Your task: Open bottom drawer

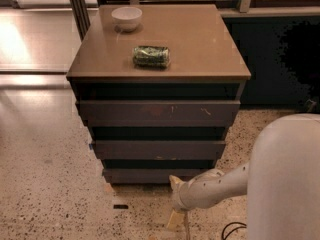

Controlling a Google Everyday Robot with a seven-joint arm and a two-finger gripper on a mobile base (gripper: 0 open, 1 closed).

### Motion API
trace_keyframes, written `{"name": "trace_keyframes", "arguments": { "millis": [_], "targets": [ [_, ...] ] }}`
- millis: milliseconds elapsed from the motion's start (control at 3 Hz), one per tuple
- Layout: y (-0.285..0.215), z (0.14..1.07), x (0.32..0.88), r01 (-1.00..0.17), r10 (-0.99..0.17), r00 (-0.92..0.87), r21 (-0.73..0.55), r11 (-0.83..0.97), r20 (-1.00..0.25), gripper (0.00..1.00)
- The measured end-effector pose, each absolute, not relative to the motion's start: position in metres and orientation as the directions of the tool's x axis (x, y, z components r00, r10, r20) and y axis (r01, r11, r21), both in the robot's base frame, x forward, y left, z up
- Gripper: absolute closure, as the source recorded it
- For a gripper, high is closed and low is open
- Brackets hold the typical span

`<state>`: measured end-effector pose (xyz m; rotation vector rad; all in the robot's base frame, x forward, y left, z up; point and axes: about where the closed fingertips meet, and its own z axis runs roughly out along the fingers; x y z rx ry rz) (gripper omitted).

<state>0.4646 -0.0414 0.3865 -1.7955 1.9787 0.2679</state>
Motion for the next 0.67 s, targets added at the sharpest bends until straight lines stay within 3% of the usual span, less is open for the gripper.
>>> {"name": "trace_keyframes", "arguments": {
  "millis": [667],
  "targets": [
    [-0.016, 0.286, 0.468, -0.986, -0.874, -0.077, -0.093, 0.138, -0.481, 0.0]
  ]
}}
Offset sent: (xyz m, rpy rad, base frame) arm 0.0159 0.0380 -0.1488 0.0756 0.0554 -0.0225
